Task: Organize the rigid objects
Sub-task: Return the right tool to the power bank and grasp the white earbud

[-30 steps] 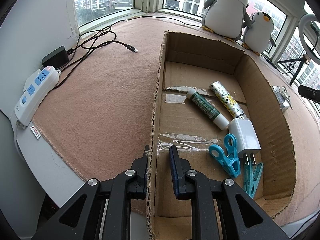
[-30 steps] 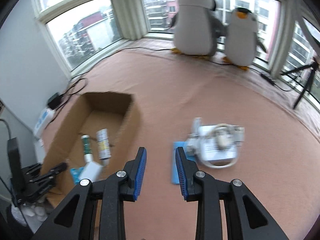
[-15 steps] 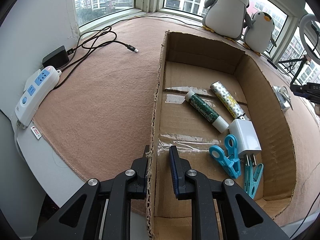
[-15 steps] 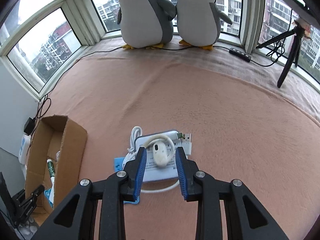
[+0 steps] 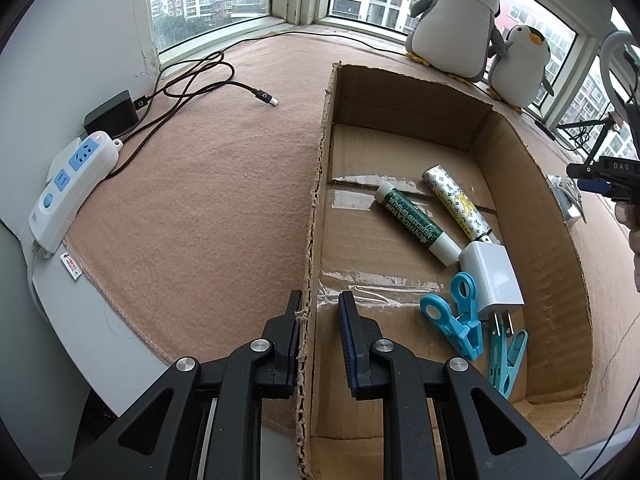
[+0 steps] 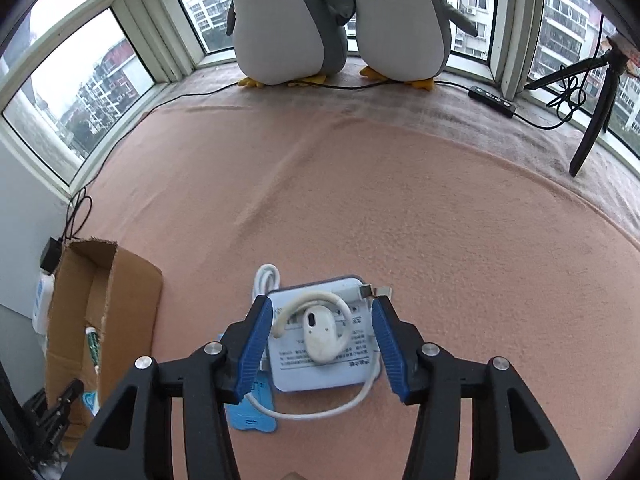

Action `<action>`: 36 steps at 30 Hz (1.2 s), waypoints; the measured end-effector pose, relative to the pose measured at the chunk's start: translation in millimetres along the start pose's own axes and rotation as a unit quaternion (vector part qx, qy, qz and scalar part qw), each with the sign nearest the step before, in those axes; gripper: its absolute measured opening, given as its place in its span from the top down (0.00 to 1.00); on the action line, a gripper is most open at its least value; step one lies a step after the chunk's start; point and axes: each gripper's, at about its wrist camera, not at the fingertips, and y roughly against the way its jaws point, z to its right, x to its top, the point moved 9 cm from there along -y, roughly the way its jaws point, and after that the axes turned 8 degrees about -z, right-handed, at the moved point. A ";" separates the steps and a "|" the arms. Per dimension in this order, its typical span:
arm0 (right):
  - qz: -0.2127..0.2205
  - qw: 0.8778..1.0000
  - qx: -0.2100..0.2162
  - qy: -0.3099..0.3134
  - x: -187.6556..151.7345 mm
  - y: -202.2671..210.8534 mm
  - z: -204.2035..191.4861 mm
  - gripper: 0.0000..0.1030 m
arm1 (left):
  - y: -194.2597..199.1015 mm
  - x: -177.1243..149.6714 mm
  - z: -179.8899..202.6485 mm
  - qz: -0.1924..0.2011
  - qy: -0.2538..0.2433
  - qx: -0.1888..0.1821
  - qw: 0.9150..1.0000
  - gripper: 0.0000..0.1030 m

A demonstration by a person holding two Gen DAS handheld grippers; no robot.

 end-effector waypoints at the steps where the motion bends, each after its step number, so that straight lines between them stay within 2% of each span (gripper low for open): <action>1: 0.000 1.000 -0.001 0.001 0.6 0.1 -1.4 0.54 | -0.2 0.5 -1.0 0.000 -0.001 0.001 1.000 0.82; 7: -0.019 1.000 -0.014 0.011 -3.7 -9.2 -5.4 0.54 | -0.1 0.7 -0.2 0.001 -0.001 0.002 1.000 0.82; 12: -0.027 1.000 -0.003 0.004 -6.6 -14.5 -2.8 0.58 | -0.1 0.5 0.4 0.001 -0.001 0.003 1.000 0.82; 17: -0.024 1.000 -0.016 0.008 -4.7 -16.8 -3.1 0.58 | -0.9 1.2 -0.2 0.001 -0.002 0.004 1.000 0.82; 19: -0.023 1.000 -0.019 0.009 -4.5 -17.1 -4.3 0.62 | -0.9 0.9 -0.5 0.001 -0.002 0.003 1.000 0.82; 27: -0.017 1.000 -0.007 0.003 -7.9 -12.3 -4.6 0.65 | -1.3 0.7 1.8 0.001 -0.003 0.005 1.000 0.82; 28: -0.015 1.000 -0.006 0.001 -8.5 -10.4 -4.1 0.68 | -1.3 0.6 1.5 0.001 -0.003 0.005 1.000 0.82; 29: -0.014 1.000 -0.005 0.000 -9.1 -8.9 -3.7 0.82 | -1.2 0.7 1.9 0.001 -0.002 0.005 1.000 0.82; 30: -0.012 1.000 0.000 -0.004 -9.1 -5.6 -2.4 0.88 | -1.2 0.7 2.0 0.001 -0.003 0.006 1.000 0.82; 36: -0.010 1.000 0.006 -0.013 -11.4 -3.3 1.4 0.90 | -1.0 0.6 4.4 0.003 -0.003 0.009 1.000 0.82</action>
